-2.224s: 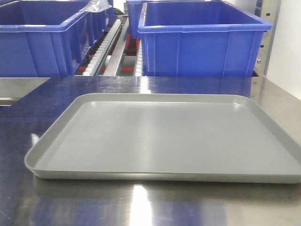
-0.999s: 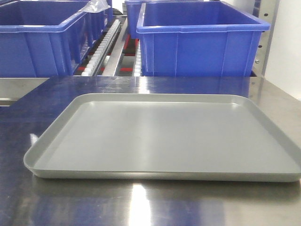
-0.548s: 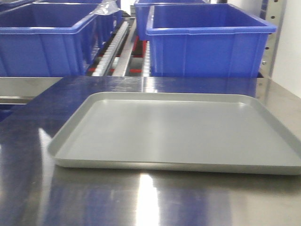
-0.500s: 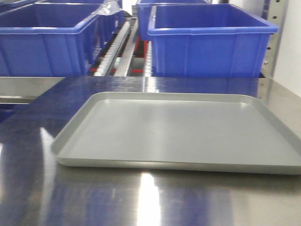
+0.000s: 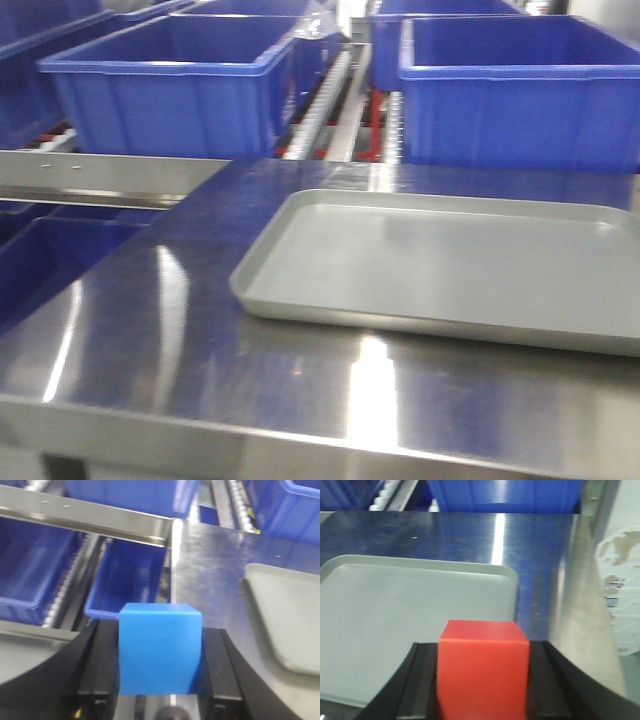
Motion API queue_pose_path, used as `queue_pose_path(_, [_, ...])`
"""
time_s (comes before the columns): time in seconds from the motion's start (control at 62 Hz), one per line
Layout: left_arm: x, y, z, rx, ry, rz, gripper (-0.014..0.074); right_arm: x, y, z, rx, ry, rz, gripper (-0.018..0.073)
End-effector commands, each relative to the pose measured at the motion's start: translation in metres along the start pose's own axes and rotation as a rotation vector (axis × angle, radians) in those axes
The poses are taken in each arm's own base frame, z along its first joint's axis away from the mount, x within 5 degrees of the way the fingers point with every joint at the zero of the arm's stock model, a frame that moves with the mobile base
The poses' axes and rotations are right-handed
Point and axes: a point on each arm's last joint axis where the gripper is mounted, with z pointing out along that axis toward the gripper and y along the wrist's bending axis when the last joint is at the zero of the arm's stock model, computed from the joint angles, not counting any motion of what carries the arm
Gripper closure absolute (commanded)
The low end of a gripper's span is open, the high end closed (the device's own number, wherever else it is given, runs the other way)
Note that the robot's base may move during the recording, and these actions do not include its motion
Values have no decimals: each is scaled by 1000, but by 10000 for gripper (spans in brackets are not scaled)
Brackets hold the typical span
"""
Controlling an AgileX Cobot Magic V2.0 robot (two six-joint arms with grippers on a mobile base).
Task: Sort and place red and blue blocks on shelf
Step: 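Drive the base away from the table holding both cubes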
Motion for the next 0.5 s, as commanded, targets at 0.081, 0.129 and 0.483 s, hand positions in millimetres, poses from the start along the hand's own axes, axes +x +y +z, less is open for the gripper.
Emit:
queue_pose_path(0.081, [-17, -6, -3, 47, -106, 2, 472, -17, 2, -4, -8, -118, -20, 493])
queue_pose_path(0.129, [-17, -6, -3, 47, -106, 2, 472, -17, 2, -4, -8, -118, -20, 493])
queue_pose_path(0.483, [-17, -6, -3, 47, -106, 2, 472, -17, 2, -4, -8, -118, -20, 493])
